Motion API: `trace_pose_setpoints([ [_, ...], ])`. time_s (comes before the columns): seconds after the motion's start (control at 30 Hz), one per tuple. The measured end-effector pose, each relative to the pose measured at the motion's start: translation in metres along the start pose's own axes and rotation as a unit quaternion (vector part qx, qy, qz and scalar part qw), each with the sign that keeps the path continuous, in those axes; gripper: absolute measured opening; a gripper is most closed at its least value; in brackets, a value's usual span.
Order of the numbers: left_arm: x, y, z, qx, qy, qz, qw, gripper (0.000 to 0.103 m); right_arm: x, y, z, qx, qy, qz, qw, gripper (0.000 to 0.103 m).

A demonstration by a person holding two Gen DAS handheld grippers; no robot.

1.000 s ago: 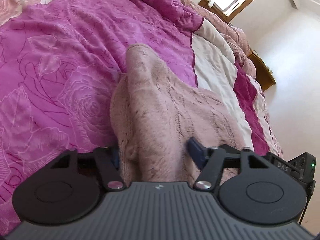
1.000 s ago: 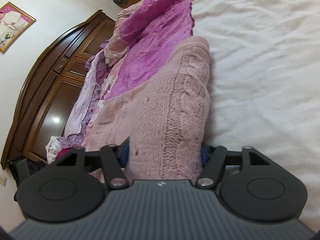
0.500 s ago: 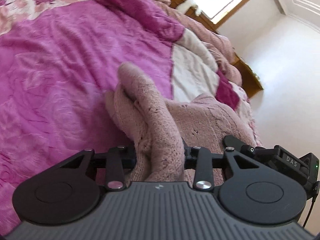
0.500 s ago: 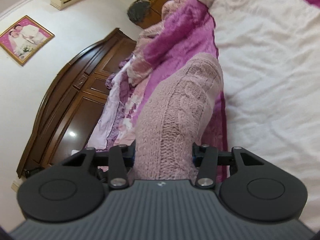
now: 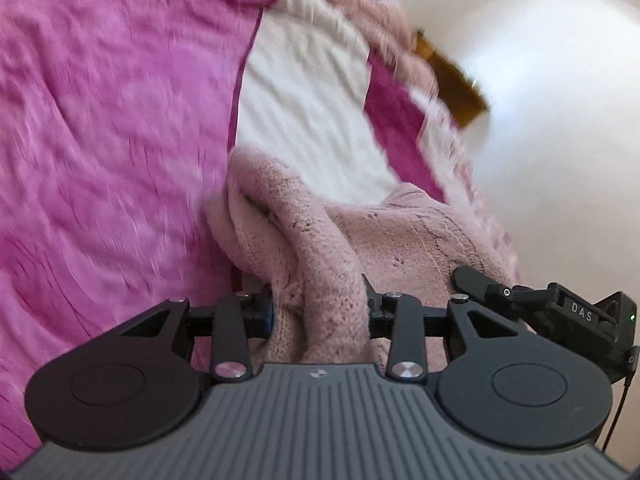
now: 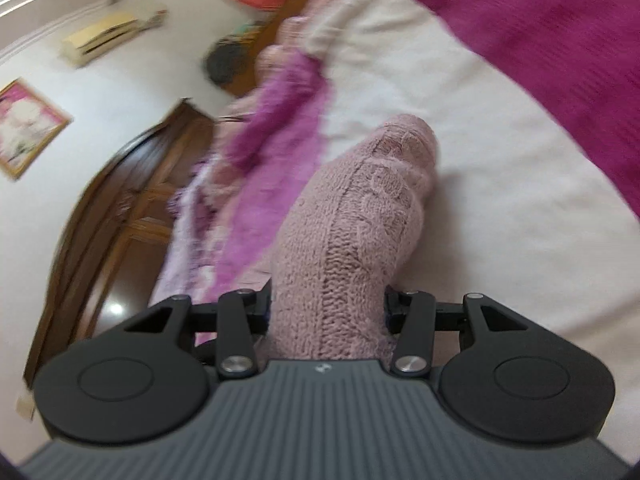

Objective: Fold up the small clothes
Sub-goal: 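Lift the end with both tools, fold it over the rest, open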

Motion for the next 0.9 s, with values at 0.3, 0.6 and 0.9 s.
trace_pose_setpoints([
  [0.3, 0.009, -0.014, -0.011, 0.006, 0.042, -0.025, 0.9988, 0.050, 0.020, -0.018, 0.033, 0.017, -0.018, -0.021, 0.999, 0.054],
  [0.6, -0.009, -0.029, -0.013, 0.032, 0.078, -0.019, 0.9962, 0.056, 0.012, -0.020, 0.021, -0.057, -0.046, -0.005, 0.997, 0.059],
  [0.9, -0.027, -0.029, 0.011, 0.090, 0.119, -0.022, 0.9886, 0.057, -0.012, -0.021, 0.021, -0.067, -0.083, 0.028, 0.994, 0.061],
])
Point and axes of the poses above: each gripper's, at about its wrist camera, not at the fingertips, and x roughly the way its jaws point, z to its right, y to its top, the point moved 6 cm from there along x, roughly the way its jaws point, and after that the axes turned 14 degrees about -y, right-handed, at the moved point
